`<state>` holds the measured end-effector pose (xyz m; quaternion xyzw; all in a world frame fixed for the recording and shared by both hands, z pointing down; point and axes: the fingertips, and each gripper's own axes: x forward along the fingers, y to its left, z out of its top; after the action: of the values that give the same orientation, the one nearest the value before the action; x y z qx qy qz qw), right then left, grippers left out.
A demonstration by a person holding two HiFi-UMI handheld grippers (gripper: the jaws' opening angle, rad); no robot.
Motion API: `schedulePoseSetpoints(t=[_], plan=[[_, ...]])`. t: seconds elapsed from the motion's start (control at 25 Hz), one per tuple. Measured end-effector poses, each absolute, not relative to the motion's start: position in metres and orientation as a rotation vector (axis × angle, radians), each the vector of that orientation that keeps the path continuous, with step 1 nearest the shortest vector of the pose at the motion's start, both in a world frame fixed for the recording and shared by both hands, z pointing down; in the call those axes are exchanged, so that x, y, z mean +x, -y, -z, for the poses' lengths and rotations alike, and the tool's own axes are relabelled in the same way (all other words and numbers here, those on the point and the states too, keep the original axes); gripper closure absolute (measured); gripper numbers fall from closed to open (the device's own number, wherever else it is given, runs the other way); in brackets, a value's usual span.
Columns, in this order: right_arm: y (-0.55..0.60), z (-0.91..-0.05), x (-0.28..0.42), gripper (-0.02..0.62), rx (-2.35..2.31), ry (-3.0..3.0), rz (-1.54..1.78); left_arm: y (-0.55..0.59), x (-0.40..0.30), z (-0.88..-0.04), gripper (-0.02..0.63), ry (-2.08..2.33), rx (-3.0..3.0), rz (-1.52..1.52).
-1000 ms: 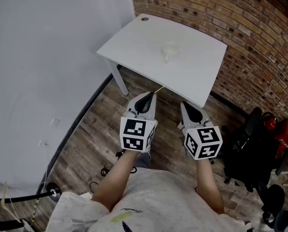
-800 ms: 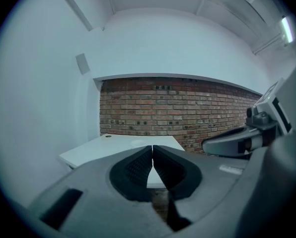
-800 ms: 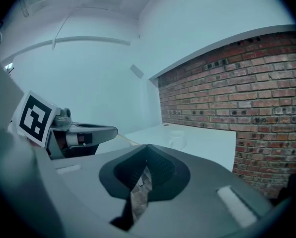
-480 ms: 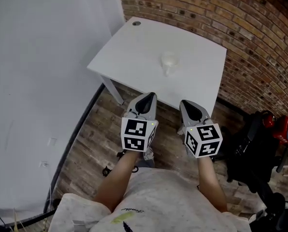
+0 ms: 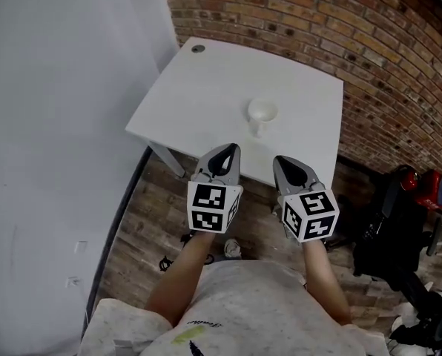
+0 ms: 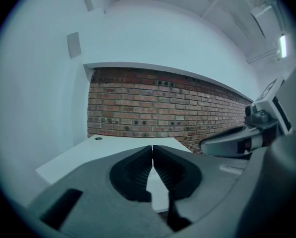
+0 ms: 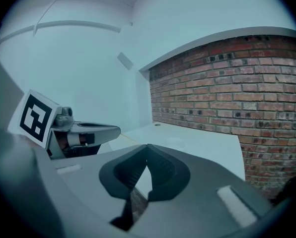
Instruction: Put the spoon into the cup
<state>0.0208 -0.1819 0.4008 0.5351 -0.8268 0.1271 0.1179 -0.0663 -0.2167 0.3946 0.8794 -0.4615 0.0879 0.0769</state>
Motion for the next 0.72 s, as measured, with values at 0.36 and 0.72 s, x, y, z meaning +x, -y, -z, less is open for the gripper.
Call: schedulePoseSetpoints(t=[0.36, 0.72], plan=[[0.211, -0.400, 0.020, 0.586, 1.633, 2.384, -0.366, 0.259, -0.061, -0.392, 0.601, 1.316, 2.706, -0.288], [0.250, -0.407, 0.036, 0.586, 1.658, 2.376, -0.357, 0.300, -0.037, -0.408, 0.601, 1.276, 2.724, -0.328]])
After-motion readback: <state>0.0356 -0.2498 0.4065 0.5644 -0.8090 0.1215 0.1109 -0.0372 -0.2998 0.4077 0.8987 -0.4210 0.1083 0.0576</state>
